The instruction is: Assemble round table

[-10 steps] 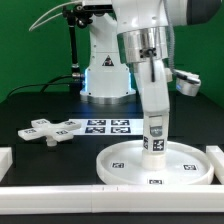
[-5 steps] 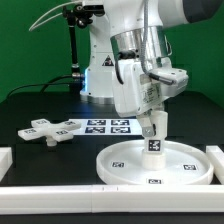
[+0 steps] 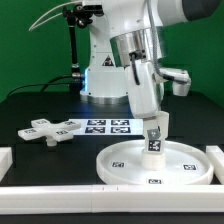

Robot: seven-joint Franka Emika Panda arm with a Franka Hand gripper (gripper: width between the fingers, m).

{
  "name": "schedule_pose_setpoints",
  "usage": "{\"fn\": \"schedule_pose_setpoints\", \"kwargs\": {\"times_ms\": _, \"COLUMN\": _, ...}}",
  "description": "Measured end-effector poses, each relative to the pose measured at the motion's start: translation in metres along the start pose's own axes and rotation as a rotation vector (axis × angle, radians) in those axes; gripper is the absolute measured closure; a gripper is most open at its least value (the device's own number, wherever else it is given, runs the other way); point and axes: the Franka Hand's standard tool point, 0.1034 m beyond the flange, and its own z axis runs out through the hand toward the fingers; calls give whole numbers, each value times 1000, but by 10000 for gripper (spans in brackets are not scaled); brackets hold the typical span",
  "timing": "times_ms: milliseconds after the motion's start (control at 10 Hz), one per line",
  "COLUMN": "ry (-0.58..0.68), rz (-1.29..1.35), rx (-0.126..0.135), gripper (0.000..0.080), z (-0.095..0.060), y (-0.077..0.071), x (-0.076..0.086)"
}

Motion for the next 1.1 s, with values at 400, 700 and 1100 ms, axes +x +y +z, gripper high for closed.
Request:
{"fn": "schedule_pose_setpoints", "kwargs": {"times_ms": 400, "ry": 1, "rz": -311, "rx": -3, "gripper": 150, "z": 0, "y": 0, "x": 0}}
{"fn": "schedule_pose_setpoints", "kwargs": {"times_ms": 700, "ry": 24, "rz": -643, "rx": -51, "gripper": 150, "z": 0, "y": -3, "x": -7}}
{"fn": "schedule_pose_setpoints", "kwargs": {"times_ms": 1100, "ry": 19, "rz": -906, "rx": -56, "gripper": 150, "z": 1, "y": -3, "x": -5}}
